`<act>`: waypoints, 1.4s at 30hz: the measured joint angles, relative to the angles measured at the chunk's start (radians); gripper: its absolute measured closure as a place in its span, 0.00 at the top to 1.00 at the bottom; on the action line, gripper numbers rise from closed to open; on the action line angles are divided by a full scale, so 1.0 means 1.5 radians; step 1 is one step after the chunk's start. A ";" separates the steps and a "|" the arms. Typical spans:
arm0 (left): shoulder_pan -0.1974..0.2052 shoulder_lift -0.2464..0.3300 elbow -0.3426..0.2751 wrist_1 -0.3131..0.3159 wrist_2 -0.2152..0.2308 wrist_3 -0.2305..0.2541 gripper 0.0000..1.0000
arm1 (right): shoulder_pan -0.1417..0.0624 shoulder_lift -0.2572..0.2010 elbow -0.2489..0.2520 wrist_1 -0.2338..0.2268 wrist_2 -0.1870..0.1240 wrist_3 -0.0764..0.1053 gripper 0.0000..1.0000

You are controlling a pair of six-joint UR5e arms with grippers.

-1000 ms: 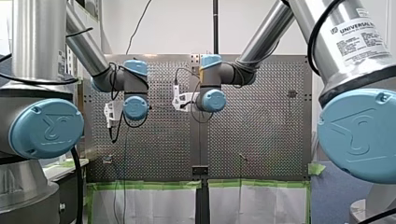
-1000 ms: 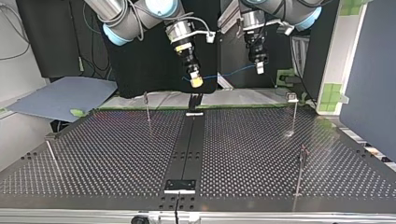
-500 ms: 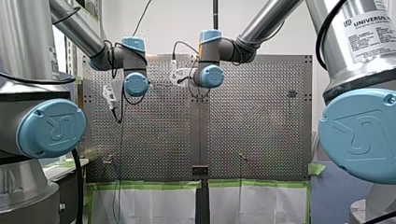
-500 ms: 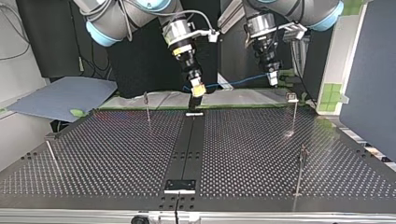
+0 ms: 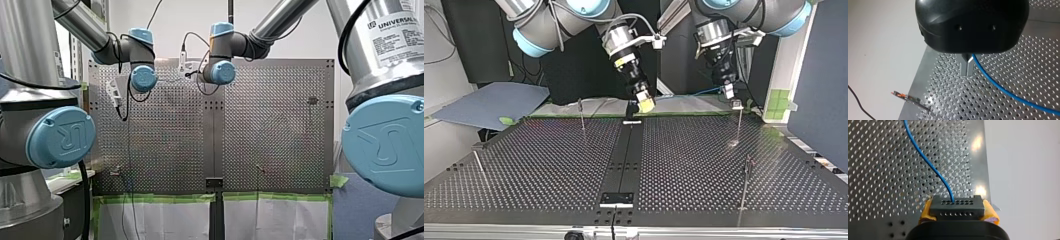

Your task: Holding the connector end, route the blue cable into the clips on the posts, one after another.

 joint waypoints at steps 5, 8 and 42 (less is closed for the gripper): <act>0.010 0.000 0.013 -0.031 0.000 0.001 0.01 | 0.003 0.021 -0.027 0.019 -0.007 0.010 0.00; 0.014 0.000 0.018 -0.052 0.001 0.001 0.01 | 0.006 0.030 -0.046 0.037 -0.008 0.011 0.00; 0.140 0.018 0.206 -0.185 0.116 0.002 0.01 | 0.020 0.059 -0.193 0.086 -0.024 0.106 0.00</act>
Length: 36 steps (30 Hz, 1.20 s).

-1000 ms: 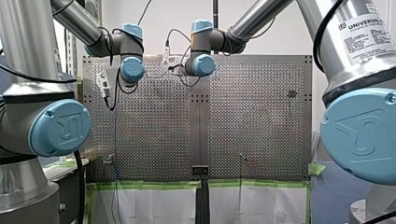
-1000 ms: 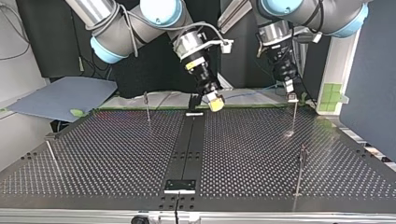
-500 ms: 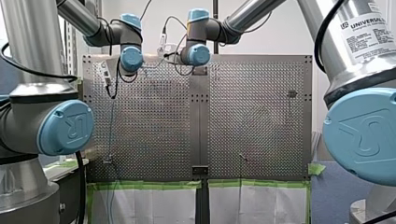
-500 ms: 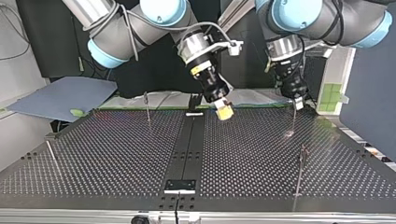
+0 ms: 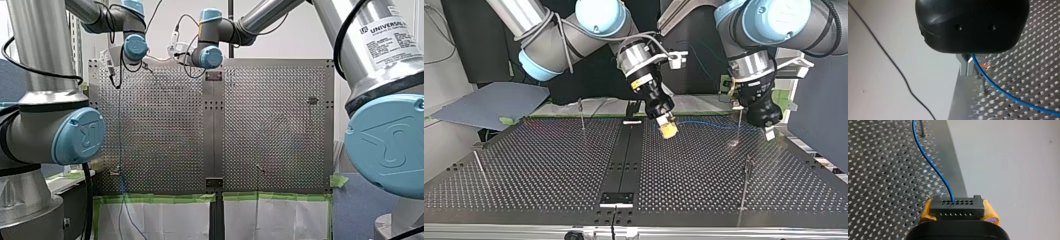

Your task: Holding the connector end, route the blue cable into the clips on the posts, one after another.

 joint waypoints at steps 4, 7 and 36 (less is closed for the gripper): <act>0.025 -0.002 0.024 -0.016 0.025 0.013 0.01 | -0.001 0.007 -0.023 0.010 -0.001 0.013 0.00; 0.045 -0.009 0.034 -0.025 0.045 0.021 0.01 | -0.003 0.012 -0.039 0.018 -0.002 0.022 0.00; 0.087 -0.074 0.063 -0.054 0.124 0.066 0.01 | -0.018 0.046 -0.073 0.069 -0.014 0.057 0.00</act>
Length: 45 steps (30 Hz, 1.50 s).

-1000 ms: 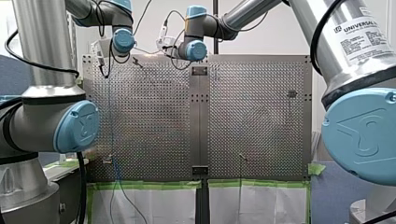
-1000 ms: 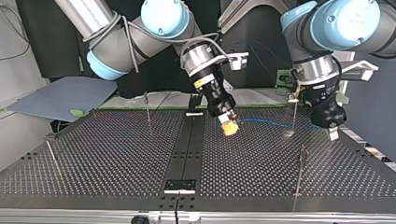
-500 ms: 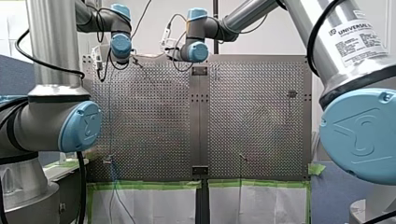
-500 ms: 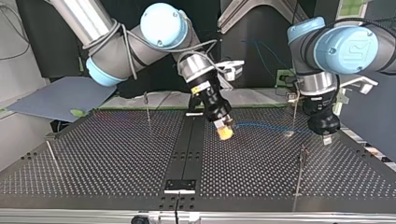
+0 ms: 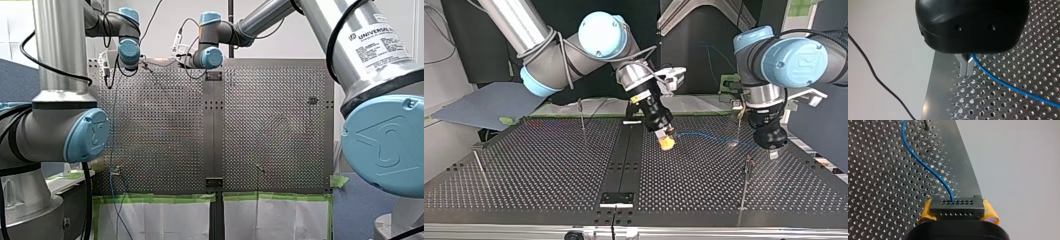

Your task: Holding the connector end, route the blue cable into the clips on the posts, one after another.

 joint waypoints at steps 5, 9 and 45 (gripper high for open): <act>0.005 -0.005 0.008 0.001 0.008 -0.002 0.01 | 0.004 0.007 -0.017 0.003 -0.002 0.000 0.00; 0.009 -0.007 0.014 0.002 0.009 -0.004 0.01 | 0.007 0.018 -0.036 0.007 -0.002 0.000 0.00; 0.049 -0.084 0.079 0.024 0.060 -0.041 0.01 | -0.016 0.053 -0.088 0.021 -0.014 0.012 0.00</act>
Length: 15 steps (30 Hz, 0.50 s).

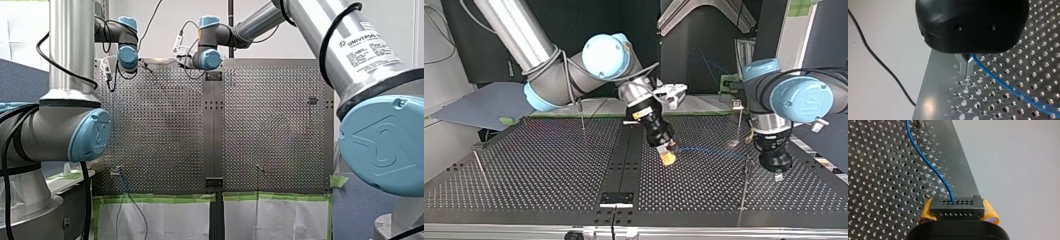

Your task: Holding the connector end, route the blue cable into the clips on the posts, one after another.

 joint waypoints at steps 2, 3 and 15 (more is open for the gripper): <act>0.004 -0.002 0.003 0.002 0.003 -0.003 0.01 | -0.003 0.000 -0.001 0.001 0.000 0.000 0.00; 0.006 -0.003 0.004 0.003 0.005 -0.005 0.01 | -0.004 0.000 -0.001 0.001 -0.001 0.000 0.00; 0.038 -0.047 0.035 0.010 0.046 -0.030 0.01 | -0.027 0.000 -0.002 0.002 -0.014 0.001 0.00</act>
